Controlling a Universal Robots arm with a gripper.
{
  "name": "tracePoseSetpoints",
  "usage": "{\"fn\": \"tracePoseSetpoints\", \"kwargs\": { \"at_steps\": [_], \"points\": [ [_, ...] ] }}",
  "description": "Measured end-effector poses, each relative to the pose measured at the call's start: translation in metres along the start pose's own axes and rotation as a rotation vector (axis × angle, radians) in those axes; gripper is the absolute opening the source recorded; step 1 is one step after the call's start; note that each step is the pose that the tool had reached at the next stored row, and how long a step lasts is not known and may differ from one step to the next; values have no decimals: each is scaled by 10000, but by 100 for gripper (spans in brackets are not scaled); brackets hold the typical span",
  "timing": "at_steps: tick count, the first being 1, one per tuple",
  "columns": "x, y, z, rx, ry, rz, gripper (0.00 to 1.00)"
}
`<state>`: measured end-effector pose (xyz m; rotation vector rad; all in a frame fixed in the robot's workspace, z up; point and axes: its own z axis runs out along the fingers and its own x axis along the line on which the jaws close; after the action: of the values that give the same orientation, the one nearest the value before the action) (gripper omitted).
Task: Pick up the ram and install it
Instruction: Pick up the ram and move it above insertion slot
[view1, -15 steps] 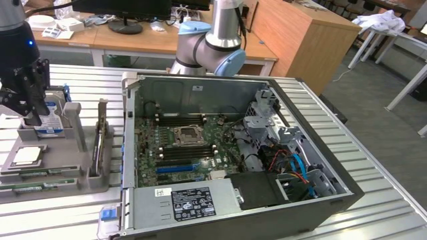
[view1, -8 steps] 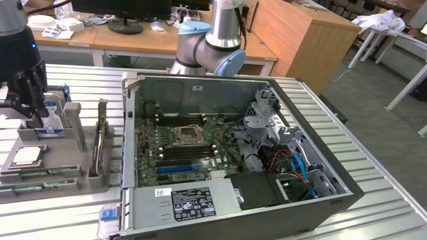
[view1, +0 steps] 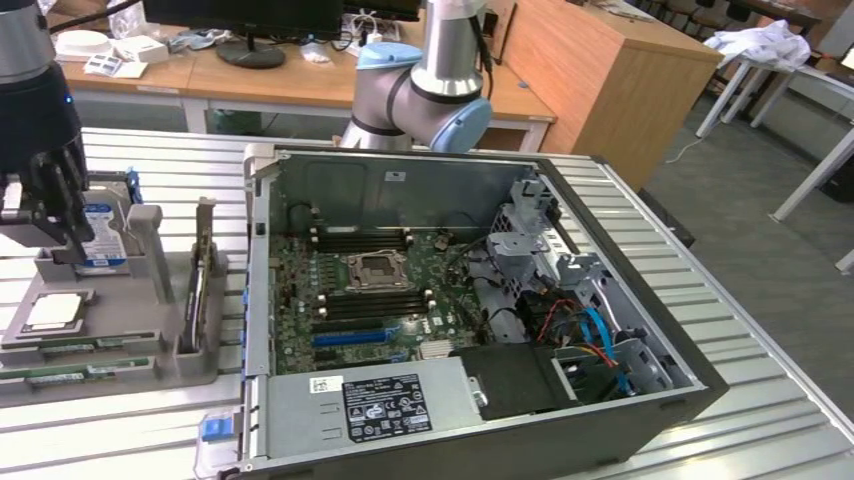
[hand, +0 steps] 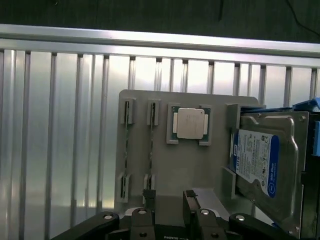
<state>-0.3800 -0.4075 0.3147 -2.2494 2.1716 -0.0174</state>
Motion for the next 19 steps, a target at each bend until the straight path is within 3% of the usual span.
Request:
{"fn": "tracePoseSetpoints", "kwargs": {
  "at_steps": [3,10,19],
  "points": [
    [138,5,15,-4,-1,0,35],
    [431,17,133,-153,-10,-13,35],
    [430,21,297,-166,-12,-192,35]
  ]
}}
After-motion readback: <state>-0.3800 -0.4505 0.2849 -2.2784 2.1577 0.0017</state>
